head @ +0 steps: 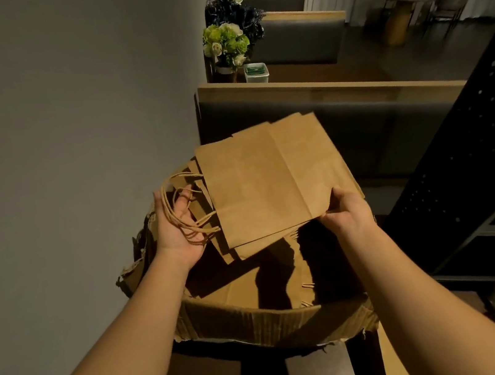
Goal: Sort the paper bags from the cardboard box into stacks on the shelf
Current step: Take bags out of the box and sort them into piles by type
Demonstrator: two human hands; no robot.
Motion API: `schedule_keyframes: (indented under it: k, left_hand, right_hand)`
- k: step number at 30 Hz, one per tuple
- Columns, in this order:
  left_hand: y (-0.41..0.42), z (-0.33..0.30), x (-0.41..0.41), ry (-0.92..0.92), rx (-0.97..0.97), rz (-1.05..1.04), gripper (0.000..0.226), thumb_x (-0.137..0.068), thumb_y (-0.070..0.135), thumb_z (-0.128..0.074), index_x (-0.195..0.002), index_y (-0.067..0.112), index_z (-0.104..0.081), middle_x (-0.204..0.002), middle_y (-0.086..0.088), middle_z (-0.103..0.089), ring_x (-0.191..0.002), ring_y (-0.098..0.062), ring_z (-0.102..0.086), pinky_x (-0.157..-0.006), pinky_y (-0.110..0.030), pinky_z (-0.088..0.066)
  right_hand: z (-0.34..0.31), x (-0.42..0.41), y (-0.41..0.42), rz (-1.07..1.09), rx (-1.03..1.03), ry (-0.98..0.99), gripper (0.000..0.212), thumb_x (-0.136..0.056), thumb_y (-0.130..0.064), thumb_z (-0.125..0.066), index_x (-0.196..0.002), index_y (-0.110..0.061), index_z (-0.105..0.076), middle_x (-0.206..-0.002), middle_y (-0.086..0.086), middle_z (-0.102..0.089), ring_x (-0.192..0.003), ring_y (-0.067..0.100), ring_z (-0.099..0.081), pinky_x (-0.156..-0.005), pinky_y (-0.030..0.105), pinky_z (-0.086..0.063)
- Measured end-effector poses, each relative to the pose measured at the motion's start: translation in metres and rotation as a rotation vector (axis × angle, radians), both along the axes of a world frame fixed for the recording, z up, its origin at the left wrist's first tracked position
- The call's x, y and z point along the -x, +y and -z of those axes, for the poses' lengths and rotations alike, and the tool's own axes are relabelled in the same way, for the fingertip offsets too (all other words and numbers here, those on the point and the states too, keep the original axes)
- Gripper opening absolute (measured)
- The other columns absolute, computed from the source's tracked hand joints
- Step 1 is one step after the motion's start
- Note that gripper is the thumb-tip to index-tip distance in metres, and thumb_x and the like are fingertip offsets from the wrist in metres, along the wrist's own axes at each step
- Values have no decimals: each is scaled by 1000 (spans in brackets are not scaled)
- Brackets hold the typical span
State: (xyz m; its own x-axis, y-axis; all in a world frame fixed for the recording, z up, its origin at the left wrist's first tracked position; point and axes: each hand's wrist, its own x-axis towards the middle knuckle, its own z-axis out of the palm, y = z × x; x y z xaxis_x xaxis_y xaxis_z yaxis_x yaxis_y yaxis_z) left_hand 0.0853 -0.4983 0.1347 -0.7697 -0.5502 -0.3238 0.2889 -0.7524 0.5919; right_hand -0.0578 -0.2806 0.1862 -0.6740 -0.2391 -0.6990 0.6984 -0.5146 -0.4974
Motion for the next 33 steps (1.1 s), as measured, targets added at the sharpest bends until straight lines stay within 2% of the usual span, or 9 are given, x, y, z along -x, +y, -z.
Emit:
schedule_keyframes:
  k: [2, 5, 10, 16, 21, 24, 26, 29, 33]
  left_hand:
    - [5, -1, -3, -10, 19, 1, 69, -82, 71, -47, -130, 22, -57, -125, -8, -65, -115, -30, -60, -96, -48, -47]
    - [13, 1, -3, -109, 159, 42, 54, -82, 48, -66, -126, 18, -59, -114, -9, -70, -107, -28, -65, -82, -43, -53]
    - [17, -4, 2, -131, 168, 53, 22, -96, 7, -49, -114, 4, -60, -82, -7, -73, -69, -19, -72, -56, -28, -57]
    - [15, -6, 3, -23, 125, 105, 26, -93, 10, -51, -116, 2, -60, -89, -9, -74, -78, -21, -73, -63, -31, -59]
    - [16, -9, 7, -44, 169, 150, 60, -78, 13, -64, -135, -2, -51, -126, -21, -61, -96, -26, -69, -76, -37, -60]
    - [9, -14, 9, -133, 287, 198, 59, -77, 19, -72, -130, 0, -55, -119, -20, -66, -95, -27, -70, -72, -34, -61]
    - [-1, -19, 9, -217, 359, 216, 49, -80, 21, -76, -120, 1, -57, -104, -17, -69, -78, -25, -71, -59, -30, -60]
    - [-16, -23, 3, -354, 348, 253, 22, -92, 4, -59, -113, 8, -56, -106, -17, -65, -87, -29, -70, -63, -35, -62]
    - [-27, -30, -9, -735, 673, 378, 28, -98, 3, -46, -122, 15, -52, -111, -10, -65, -90, -23, -68, -64, -33, -57]
  right_hand:
    - [9, 4, -3, 2, -30, 9, 34, -92, -4, -57, -126, -5, -51, -108, 15, -63, -95, 33, -65, -78, 51, -57]
    - [20, 2, -9, -53, -76, 17, 43, -90, -2, -56, -132, -10, -52, -109, 15, -65, -90, 32, -69, -64, 45, -58]
    - [25, -2, -12, -73, -134, 129, 43, -93, -16, -57, -134, -22, -45, -113, 11, -61, -93, 32, -64, -55, 45, -52]
    - [20, 2, -16, -41, 78, 146, 55, -88, -6, -62, -135, -26, -42, -126, 16, -57, -98, 37, -66, -61, 49, -57]
    - [9, 18, -18, 70, -7, 251, 57, -89, 9, -53, -133, -25, -43, -119, 11, -56, -96, 32, -63, -74, 55, -57]
    - [-8, 25, -18, 87, -34, 361, 53, -89, 9, -51, -132, -22, -46, -117, 9, -59, -95, 27, -64, -68, 44, -59]
    - [-21, 32, -18, 110, -93, 491, 52, -89, 7, -52, -131, -24, -48, -115, 6, -61, -98, 25, -64, -79, 46, -58]
    - [-38, 38, -10, 99, -241, 717, 53, -90, 1, -56, -136, -26, -47, -116, -2, -61, -106, 17, -60, -96, 40, -50]
    - [-48, 38, 0, 28, -330, 948, 39, -93, -1, -55, -129, -17, -51, -115, 0, -64, -104, 13, -64, -86, 29, -53]
